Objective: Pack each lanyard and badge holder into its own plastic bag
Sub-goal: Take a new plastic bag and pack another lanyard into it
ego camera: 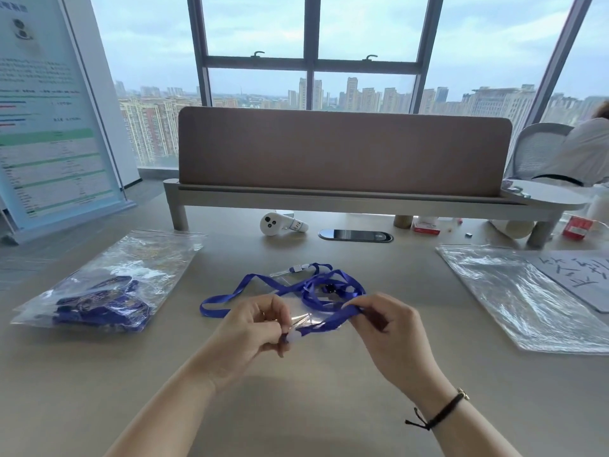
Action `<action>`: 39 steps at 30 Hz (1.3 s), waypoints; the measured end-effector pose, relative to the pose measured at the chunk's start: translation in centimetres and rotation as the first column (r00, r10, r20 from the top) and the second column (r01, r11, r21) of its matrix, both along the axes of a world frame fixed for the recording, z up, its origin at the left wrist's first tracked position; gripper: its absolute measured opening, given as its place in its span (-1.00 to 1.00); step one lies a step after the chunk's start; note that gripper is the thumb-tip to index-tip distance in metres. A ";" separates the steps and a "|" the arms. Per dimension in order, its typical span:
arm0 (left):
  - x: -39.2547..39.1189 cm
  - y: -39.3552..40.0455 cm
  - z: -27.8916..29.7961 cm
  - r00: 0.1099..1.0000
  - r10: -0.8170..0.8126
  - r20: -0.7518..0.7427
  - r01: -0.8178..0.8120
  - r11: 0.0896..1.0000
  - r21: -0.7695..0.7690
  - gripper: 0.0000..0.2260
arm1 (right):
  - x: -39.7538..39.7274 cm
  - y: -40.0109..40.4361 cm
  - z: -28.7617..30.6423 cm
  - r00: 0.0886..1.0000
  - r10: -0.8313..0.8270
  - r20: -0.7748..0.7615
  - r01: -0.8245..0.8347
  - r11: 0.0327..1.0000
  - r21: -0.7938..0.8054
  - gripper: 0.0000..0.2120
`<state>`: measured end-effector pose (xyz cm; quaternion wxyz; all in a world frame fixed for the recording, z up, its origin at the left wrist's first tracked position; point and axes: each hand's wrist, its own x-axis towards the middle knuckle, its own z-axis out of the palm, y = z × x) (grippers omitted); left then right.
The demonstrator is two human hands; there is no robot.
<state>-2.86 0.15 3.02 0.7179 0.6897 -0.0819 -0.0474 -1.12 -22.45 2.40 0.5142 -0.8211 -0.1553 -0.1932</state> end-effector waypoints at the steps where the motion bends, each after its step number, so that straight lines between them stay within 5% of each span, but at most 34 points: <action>1: 0.5 0.1 -0.7 0.994 0.093 0.061 -0.106 0.966 0.238 -0.77 | -0.2 -0.1 0.4 1.000 -0.017 0.003 0.017 0.997 0.076 -0.72; 3: 1.2 0.0 -1.9 0.972 0.157 0.173 -0.227 0.808 0.543 -0.70 | -0.6 -0.3 1.1 1.000 -0.025 -0.008 0.026 0.982 0.190 -0.70; 5: 1.4 -0.2 -2.5 0.961 0.177 0.213 -0.271 0.750 0.603 -0.77 | -1.1 -0.2 1.5 0.999 0.019 -0.031 -0.011 0.970 0.241 -0.67; 9: 0.9 -0.2 -2.3 0.968 0.129 0.213 -0.228 0.805 0.548 -0.89 | -1.6 0.5 1.7 0.953 0.279 -0.121 -0.214 0.897 0.387 -0.79; 12: 0.3 -0.3 -2.0 0.979 -0.041 0.201 -0.081 0.821 0.564 -0.73 | -2.0 0.8 1.7 0.869 0.448 -0.208 -0.292 0.806 0.515 -0.86; 15: -0.7 -1.5 -1.4 0.975 -0.199 0.097 0.170 0.953 0.250 -0.65 | -2.4 1.3 1.6 0.807 0.528 -0.264 -0.295 0.748 0.595 -0.87; 18: -1.4 -2.5 -0.8 0.954 -0.293 -0.069 0.279 0.948 -0.155 -0.54 | -2.3 1.5 1.5 0.820 0.504 -0.271 -0.242 0.735 0.634 -0.88; 23: -0.9 -2.5 -0.7 0.982 -0.189 0.020 0.183 0.966 0.181 -0.83 | -1.6 0.9 1.8 0.883 0.404 -0.238 -0.145 0.718 0.681 -0.85; 28: -0.4 -1.8 0.4 0.987 0.078 -0.138 -0.105 0.973 -0.206 -0.62 | -1.1 0.4 1.6 0.885 0.396 -0.246 -0.107 0.686 0.720 -0.79; 31: 0.1 -1.8 0.7 0.933 0.204 -0.296 -0.314 0.864 -0.394 -0.58 | -1.4 1.4 0.9 0.884 0.389 -0.259 -0.167 0.780 0.603 -0.77; 34: 0.1 -1.7 1.2 0.898 0.137 -0.419 -0.367 0.759 -0.538 -0.58 | -1.9 3.2 -0.9 0.934 0.265 -0.242 -0.220 0.956 0.196 -0.78; 37: 0.1 -0.9 1.3 0.920 0.030 -0.390 -0.315 0.647 -0.694 -0.58 | -2.0 4.9 -2.1 0.969 0.220 -0.113 -0.237 0.958 -0.162 -0.89; 39: 0.4 -0.2 0.8 0.936 0.011 -0.352 -0.283 0.622 -0.730 -0.62 | -1.8 5.4 -1.9 0.965 0.241 -0.104 -0.261 0.928 -0.266 -0.87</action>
